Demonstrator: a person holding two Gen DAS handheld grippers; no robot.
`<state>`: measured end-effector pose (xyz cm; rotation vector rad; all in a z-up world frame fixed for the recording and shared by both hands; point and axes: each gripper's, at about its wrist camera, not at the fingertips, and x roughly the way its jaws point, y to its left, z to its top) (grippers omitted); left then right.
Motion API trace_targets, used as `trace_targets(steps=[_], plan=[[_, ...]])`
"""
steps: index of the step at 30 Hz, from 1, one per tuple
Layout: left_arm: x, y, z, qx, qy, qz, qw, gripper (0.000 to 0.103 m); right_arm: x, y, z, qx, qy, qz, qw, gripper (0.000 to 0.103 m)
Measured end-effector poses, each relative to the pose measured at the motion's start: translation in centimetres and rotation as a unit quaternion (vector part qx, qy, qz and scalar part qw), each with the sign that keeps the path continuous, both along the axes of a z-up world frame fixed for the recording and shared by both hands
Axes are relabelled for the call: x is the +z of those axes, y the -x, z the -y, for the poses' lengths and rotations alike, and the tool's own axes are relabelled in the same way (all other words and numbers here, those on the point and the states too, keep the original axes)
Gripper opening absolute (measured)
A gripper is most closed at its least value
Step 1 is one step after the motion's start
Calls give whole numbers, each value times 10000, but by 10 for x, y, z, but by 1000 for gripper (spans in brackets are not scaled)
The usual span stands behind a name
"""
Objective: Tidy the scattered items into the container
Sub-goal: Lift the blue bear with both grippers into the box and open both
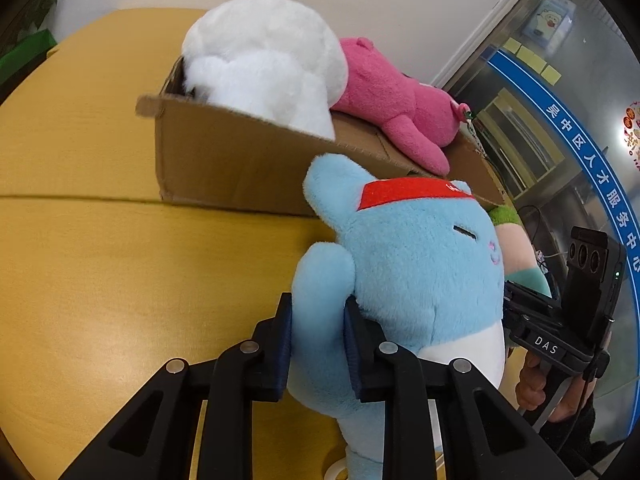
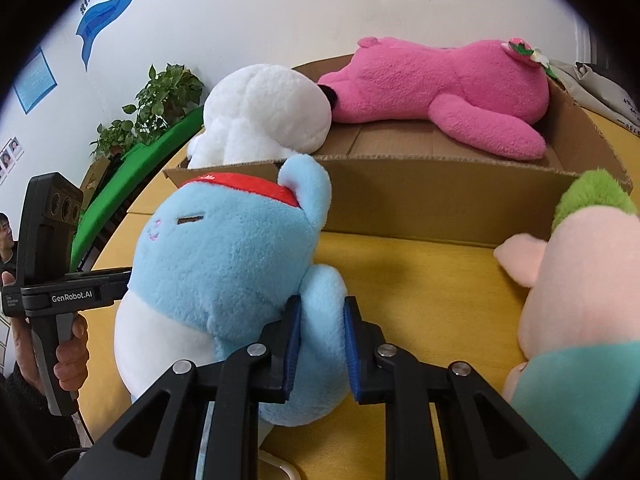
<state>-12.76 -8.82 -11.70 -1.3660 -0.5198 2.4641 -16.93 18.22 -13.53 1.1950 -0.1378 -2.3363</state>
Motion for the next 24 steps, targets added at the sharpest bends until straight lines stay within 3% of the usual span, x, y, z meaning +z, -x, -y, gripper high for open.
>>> trace_targets(steps=[4, 10, 17, 21, 24], plan=[[17, 5, -4, 12, -66, -176, 9998, 23, 18, 4, -8, -61, 97, -192, 9997, 18], [82, 17, -25, -68, -16, -870, 9962, 23, 76, 11, -28, -233, 252, -861, 9957, 18], [146, 88, -41, 17, 184, -1497, 9886, 23, 156, 63, -35, -397, 48, -1806, 9827, 18], [148, 137, -51, 55, 428, -1390, 9893, 23, 170, 110, -36, -611, 11, -2108, 9756, 18], [120, 168, -55, 220, 627, -998, 9928, 23, 142, 150, -35, -701, -78, -1743, 9822, 18]])
